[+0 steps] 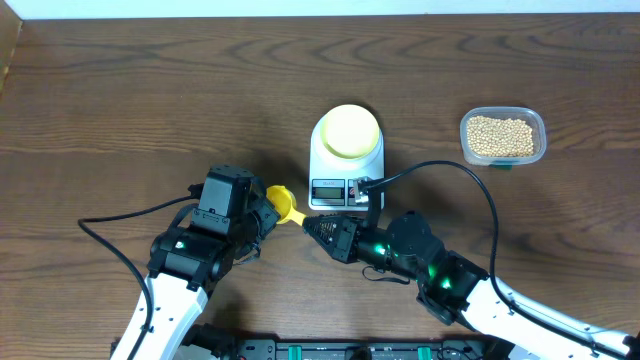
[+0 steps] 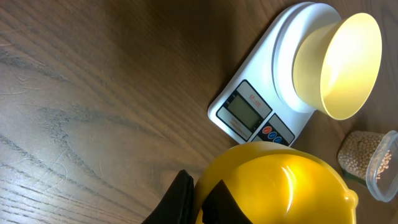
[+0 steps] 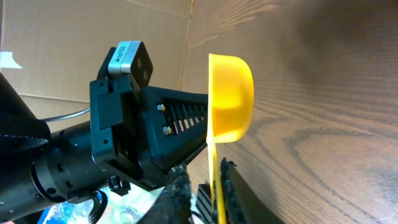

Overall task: Scoop item into bowl and weigh 50g on scale
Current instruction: 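Close the right gripper on the scoop handle, open the left gripper, then carry the scoop with the right gripper toward the soybean tub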

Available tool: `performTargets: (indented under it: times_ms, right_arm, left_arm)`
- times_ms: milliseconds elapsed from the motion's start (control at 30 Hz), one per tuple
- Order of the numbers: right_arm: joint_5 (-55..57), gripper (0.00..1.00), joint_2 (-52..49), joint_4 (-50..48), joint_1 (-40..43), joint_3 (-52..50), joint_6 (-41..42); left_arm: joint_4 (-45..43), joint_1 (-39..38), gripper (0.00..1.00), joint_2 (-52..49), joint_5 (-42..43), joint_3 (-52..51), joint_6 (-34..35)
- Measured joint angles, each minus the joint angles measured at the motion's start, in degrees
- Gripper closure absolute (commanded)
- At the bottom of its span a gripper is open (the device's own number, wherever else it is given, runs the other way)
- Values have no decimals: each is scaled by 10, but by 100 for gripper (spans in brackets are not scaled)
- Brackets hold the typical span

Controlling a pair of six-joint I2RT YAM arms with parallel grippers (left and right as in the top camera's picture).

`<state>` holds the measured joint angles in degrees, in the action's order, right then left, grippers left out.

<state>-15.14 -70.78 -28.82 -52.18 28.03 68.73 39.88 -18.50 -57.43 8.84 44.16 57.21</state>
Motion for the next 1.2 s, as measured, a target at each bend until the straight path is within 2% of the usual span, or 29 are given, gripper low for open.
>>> performTargets:
  times_ms: [167, 967, 1033, 1067, 1133, 1200]
  right_arm:
    - [2, 99, 0, 3, -2, 0, 2]
    - [7, 99, 0, 24, -2, 0, -3]
    - [10, 99, 0, 24, -2, 0, -16]
    - [12, 99, 0, 25, -2, 0, -25]
    - [15, 99, 0, 29, -3, 0, -52]
    - [21, 99, -1, 50, -3, 0, -77]
  left_arm:
    - [0, 0, 93, 0, 0, 0, 0]
    - [4, 0, 92, 0, -2, 0, 0]
    - [4, 0, 85, 0, -2, 0, 0]
    - [3, 0, 75, 0, -2, 0, 0]
    - [2, -1, 63, 0, -4, 0, 1]
    - [2, -1, 56, 0, -8, 0, 2]
